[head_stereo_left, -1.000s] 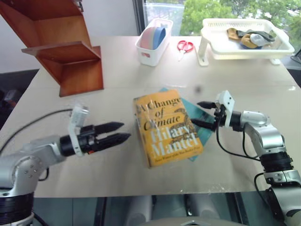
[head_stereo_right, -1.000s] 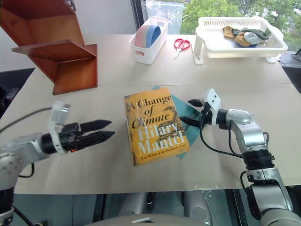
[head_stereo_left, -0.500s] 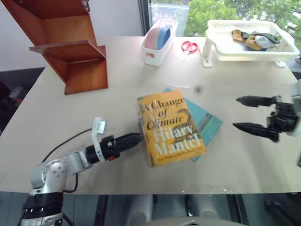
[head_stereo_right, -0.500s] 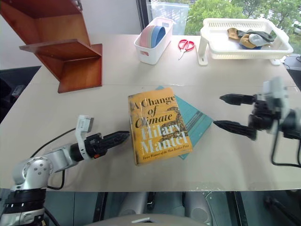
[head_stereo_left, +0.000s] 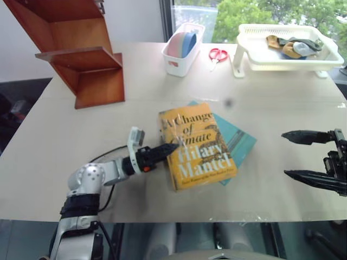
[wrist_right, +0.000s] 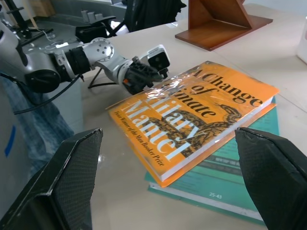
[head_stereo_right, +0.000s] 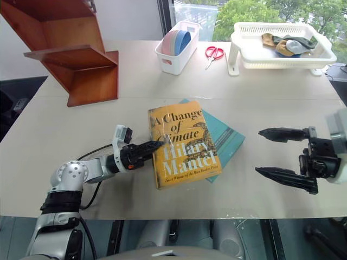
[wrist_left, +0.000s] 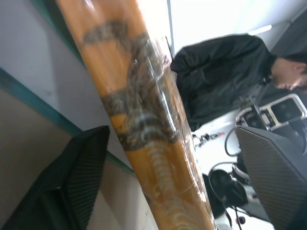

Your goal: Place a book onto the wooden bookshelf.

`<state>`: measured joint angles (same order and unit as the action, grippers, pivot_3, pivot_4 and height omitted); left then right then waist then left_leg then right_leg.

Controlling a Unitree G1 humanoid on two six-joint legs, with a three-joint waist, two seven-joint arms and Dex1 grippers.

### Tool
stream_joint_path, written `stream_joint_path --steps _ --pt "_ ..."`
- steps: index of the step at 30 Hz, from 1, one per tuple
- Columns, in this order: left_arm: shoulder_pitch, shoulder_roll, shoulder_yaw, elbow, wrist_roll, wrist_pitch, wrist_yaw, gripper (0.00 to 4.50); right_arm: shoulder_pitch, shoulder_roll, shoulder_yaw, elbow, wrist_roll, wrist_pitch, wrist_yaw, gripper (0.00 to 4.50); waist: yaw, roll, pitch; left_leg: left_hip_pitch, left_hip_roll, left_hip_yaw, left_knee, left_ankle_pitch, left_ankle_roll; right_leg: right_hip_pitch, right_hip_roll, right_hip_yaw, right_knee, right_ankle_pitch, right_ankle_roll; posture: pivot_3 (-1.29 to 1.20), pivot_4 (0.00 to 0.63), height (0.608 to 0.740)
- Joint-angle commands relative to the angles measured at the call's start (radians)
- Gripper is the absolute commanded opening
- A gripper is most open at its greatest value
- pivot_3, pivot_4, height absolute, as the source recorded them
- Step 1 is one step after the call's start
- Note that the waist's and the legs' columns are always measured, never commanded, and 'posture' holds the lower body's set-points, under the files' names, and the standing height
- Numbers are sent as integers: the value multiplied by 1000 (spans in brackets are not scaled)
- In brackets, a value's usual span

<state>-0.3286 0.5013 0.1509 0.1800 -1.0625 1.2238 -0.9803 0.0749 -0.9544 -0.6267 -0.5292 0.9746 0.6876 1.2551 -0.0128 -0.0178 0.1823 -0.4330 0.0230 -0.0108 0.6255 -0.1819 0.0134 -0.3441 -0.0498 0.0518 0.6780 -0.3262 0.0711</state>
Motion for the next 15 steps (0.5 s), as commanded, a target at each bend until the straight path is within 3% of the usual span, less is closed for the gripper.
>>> stream_joint_path --steps 1,6,10,12,15 --pt "26 52 9 -47 -36 58 -72 2370 3 -11 -26 -9 3 -23 -7 4500 -2 0 0 0 0 0 0 0 0 0 0 0 0 0 0 0 150 740" --pt "64 91 50 -115 -84 106 -80 305 -4 -9 -8 4 -10 -42 -10 4500 0 0 0 0 1 0 -1 0 0 0 -1 0 0 0 0 0 150 740" --pt "98 107 118 -240 -157 122 -40 215 -19 -8 1 24 -16 -57 -8 4500 1 0 0 0 0 0 -1 0 0 0 -3 -1 0 0 0 0 150 740" --pt "65 101 182 -352 -162 38 21 215 -47 -10 8 53 -13 -65 -7 4500 2 -1 0 0 0 -1 -1 0 0 0 -4 -1 0 0 0 0 150 740" --pt "-94 138 250 -399 -179 -20 114 215 -102 -11 23 107 0 -67 -2 4500 10 -1 1 0 0 -2 0 0 0 0 -5 -2 0 0 -1 0 150 740"
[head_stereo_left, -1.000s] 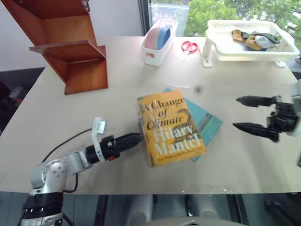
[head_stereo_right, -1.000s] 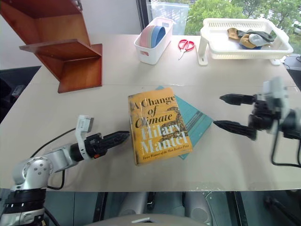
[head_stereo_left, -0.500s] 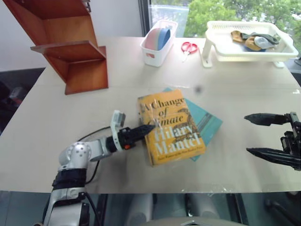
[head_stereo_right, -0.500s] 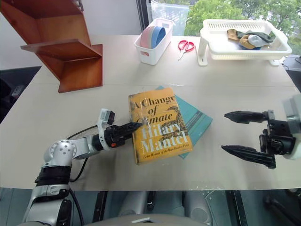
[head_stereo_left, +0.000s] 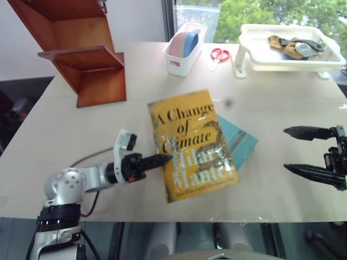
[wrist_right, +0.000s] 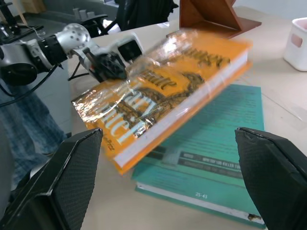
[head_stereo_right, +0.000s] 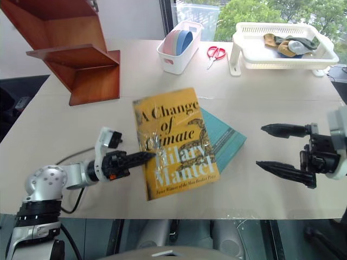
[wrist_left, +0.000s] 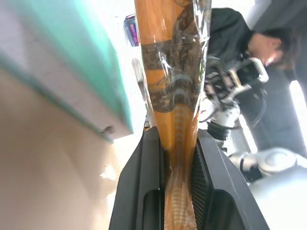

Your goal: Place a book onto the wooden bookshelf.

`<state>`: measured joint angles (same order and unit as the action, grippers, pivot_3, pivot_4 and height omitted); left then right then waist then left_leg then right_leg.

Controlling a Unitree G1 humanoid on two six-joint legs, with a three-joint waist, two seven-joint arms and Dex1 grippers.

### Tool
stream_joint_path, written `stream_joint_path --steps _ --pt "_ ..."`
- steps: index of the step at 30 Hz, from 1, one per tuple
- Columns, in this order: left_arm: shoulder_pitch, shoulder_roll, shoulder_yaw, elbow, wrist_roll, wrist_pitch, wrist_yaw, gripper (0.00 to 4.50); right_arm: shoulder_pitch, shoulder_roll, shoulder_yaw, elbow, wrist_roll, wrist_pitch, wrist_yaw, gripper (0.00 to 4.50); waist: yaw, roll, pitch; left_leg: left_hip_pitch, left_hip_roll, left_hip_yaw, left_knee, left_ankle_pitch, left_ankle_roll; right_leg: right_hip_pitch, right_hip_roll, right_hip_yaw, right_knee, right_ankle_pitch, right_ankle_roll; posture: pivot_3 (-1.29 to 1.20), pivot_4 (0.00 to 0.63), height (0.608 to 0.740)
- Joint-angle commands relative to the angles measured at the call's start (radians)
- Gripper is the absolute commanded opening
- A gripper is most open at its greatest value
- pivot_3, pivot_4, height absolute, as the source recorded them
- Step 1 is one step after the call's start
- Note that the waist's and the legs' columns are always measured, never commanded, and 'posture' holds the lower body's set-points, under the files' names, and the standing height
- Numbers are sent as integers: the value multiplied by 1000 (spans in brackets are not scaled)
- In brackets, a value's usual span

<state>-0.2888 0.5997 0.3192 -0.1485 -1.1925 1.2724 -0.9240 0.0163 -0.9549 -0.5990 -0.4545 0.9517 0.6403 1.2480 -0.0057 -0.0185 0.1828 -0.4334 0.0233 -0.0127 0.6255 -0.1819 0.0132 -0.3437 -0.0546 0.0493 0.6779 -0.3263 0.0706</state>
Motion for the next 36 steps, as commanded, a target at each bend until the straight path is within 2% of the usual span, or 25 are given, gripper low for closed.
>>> stream_joint_path --steps 1,5,8,12,17,22,27,29,36 --pt "-176 55 92 -71 -51 -77 74 215 -59 -10 0 46 27 -20 7 4500 4 0 0 0 0 -1 1 0 0 0 1 -1 0 0 0 0 150 740" --pt "-450 267 35 -17 122 -190 10 215 -190 15 77 160 11 -31 -2 4500 -7 -3 3 -2 -1 0 2 0 0 -1 3 0 -1 0 0 0 150 740" --pt "-591 362 -36 56 273 -324 -37 215 -288 44 139 244 -17 -57 4 4500 -13 -4 3 -1 -2 2 0 0 0 -1 6 2 -2 0 1 0 150 740" --pt "-667 556 -254 139 659 -683 -187 215 -439 99 200 348 -8 -57 -3 4500 -14 1 4 1 -2 6 -7 0 0 -2 7 5 -6 0 0 0 150 740" --pt "-765 592 -358 301 949 -1005 -187 215 -543 141 273 442 -80 -112 32 4500 -5 1 6 -5 -1 9 -8 0 0 -9 8 4 -6 0 0 0 150 740" --pt "-850 562 -378 434 1150 -1280 -80 215 -604 165 301 496 -112 -143 55 4500 -4 1 6 -35 -1 6 8 3 -4 -34 8 2 3 0 1 0 150 740" --pt "-893 553 -374 577 1278 -1490 22 215 -629 183 303 513 -118 -152 60 4500 -6 1 6 -35 -1 7 8 3 -4 -34 8 1 4 0 1 0 150 740" --pt "-901 556 -375 624 1314 -1524 50 215 -628 188 305 513 -121 -157 61 4500 -7 1 6 -35 -1 7 8 3 -4 -34 8 1 5 0 1 0 150 740" --pt "-901 656 -474 782 1564 -1633 77 215 -635 214 281 507 -111 -172 49 4500 -11 2 6 -34 -1 8 10 3 -4 -35 8 2 10 0 1 0 150 740"
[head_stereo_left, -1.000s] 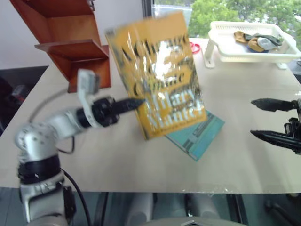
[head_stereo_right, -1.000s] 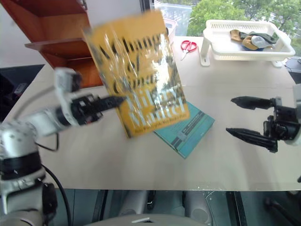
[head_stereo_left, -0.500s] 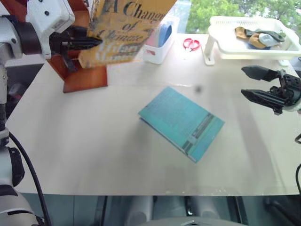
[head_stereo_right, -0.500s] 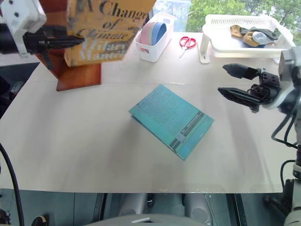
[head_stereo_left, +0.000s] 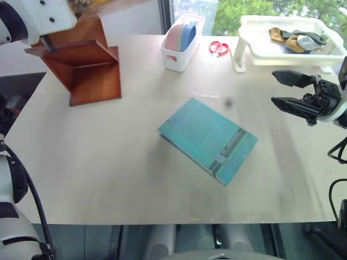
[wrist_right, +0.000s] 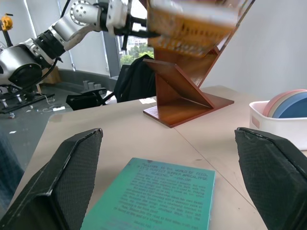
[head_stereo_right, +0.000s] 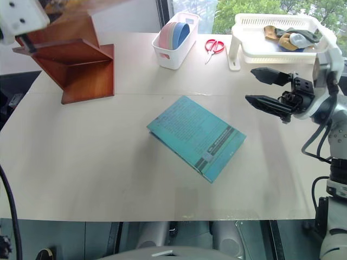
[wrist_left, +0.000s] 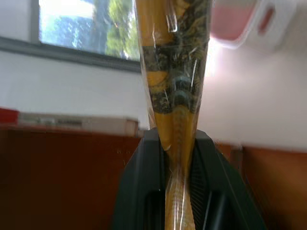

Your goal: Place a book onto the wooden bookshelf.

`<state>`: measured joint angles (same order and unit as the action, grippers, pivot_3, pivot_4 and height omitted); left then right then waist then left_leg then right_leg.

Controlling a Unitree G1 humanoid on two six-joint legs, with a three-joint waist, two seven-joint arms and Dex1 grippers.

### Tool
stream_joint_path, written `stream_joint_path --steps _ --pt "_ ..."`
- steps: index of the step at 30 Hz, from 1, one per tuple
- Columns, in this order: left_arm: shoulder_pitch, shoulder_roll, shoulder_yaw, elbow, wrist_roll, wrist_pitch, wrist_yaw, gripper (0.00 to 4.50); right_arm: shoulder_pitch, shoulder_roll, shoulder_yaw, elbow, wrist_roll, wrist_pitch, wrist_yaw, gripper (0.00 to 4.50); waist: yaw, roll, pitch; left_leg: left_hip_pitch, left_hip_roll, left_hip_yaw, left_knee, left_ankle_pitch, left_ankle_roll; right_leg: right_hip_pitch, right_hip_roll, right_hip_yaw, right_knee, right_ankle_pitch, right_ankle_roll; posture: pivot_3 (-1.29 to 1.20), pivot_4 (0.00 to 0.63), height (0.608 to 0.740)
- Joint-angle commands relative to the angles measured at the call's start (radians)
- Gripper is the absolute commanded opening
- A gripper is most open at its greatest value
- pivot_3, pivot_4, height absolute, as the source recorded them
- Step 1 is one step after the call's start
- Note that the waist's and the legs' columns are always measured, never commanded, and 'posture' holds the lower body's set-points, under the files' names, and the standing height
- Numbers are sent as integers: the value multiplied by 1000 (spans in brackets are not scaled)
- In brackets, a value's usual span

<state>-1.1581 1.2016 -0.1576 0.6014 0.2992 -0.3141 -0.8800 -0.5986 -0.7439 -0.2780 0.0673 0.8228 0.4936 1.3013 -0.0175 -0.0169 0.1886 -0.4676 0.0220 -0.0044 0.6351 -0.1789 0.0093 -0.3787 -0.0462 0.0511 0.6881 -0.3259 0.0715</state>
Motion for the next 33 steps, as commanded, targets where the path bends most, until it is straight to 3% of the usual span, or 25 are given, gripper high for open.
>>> stream_joint_path --steps 1,7,17,26,30,33 --pt "-39 65 -12 52 105 -65 45 215 -25 8 -48 -15 27 -26 -7 4500 1 0 0 0 0 0 0 0 0 0 0 0 0 0 0 0 150 740" --pt "-86 64 -50 146 208 -36 44 215 -40 13 -93 -38 118 20 -2 4500 6 0 0 0 0 -1 4 -2 4 0 0 -1 6 0 0 0 150 740" --pt "-141 43 -102 255 318 8 55 4422 -54 4 -102 -25 122 16 -9 4500 0 0 0 0 0 -2 9 -2 4 0 1 -1 10 0 0 0 150 740" --pt "-112 76 -81 282 318 5 87 4422 -51 -1 -103 -13 113 10 -4 4500 1 0 0 0 0 -2 9 -2 4 0 0 -1 10 0 0 0 150 740" --pt "-18 83 90 192 93 14 56 4422 -22 -17 -128 -27 130 32 -13 4500 0 0 0 0 1 -2 9 -2 4 0 0 -1 10 0 0 0 150 740" --pt "148 70 241 3 -85 116 -4 4422 38 -21 -163 -60 158 67 -37 4500 1 0 0 0 4 -3 10 -2 4 0 0 -2 11 0 0 0 150 740"
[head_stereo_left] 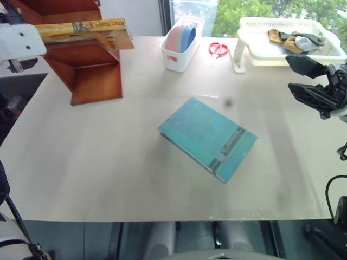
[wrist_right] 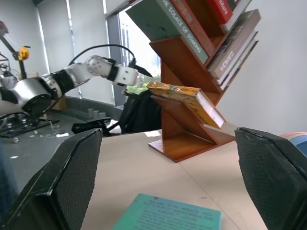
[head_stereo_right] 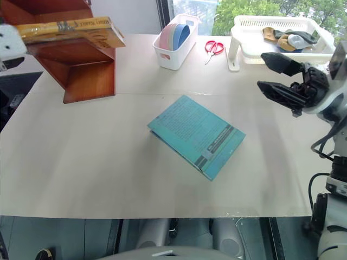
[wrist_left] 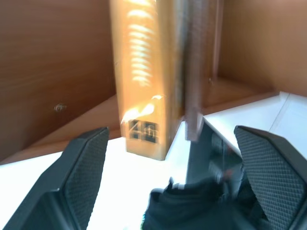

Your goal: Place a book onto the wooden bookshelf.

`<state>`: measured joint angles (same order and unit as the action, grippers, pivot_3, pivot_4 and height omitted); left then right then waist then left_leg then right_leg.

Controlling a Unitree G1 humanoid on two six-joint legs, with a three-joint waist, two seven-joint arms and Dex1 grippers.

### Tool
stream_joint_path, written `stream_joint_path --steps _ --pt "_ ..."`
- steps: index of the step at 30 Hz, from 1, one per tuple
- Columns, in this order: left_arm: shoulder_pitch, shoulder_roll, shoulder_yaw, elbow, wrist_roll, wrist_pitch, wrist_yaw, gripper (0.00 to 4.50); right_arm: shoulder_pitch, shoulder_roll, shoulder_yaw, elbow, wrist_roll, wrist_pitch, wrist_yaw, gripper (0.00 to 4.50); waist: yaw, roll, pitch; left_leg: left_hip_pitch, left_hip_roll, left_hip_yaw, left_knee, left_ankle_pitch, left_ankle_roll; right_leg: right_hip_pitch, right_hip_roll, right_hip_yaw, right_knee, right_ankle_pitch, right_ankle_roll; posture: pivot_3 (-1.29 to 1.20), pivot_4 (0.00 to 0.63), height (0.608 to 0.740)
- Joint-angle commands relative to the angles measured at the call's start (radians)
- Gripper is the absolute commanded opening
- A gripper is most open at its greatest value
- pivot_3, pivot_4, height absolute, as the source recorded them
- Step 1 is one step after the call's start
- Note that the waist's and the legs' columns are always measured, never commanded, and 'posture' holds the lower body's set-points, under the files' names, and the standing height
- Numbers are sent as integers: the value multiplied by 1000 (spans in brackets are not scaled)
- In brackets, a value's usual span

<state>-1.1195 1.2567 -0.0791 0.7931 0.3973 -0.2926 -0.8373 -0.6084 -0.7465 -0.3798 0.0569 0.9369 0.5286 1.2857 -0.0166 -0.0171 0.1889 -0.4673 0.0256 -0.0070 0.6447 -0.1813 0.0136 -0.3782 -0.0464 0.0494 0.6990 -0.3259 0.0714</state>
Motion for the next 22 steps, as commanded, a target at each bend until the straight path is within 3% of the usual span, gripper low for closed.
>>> stream_joint_path --steps 1,4,7,10,13,16,22 --pt "184 -6 232 -279 -251 163 -58 4422 88 -22 -74 -71 52 48 -30 4500 3 0 0 0 0 0 0 0 0 0 0 0 -1 0 0 0 150 740" --pt "373 -70 386 -518 -406 376 -78 4422 194 -35 -94 -124 52 71 -44 4500 5 0 0 0 0 -2 1 0 0 1 -1 -1 0 0 0 0 150 740" --pt "625 -159 476 -822 -610 806 -135 4422 306 -37 -104 -126 -12 36 -68 4500 1 1 -1 1 0 -3 4 0 0 2 -1 1 3 0 0 0 150 740" --pt "822 -332 498 -1051 -737 977 -57 4422 421 -14 -93 -82 -143 -98 -73 4500 -4 0 0 7 1 -2 6 0 0 3 1 4 11 0 0 0 150 740" --pt "932 -498 474 -1142 -777 1027 49 4422 534 -5 -84 -94 -222 -172 -79 4500 2 2 -4 20 4 -2 4 1 -2 15 4 5 9 0 -1 0 150 740" --pt "1077 -619 425 -1183 -733 892 96 4422 641 9 -50 -94 -342 -301 -80 4500 1 2 -5 22 5 -1 4 1 -2 18 5 5 7 0 -1 0 150 740" --pt "1142 -681 326 -1166 -748 804 75 4422 710 48 -32 -72 -431 -432 -125 4500 2 2 -7 24 6 0 4 1 -3 19 5 7 6 1 -2 0 150 740"
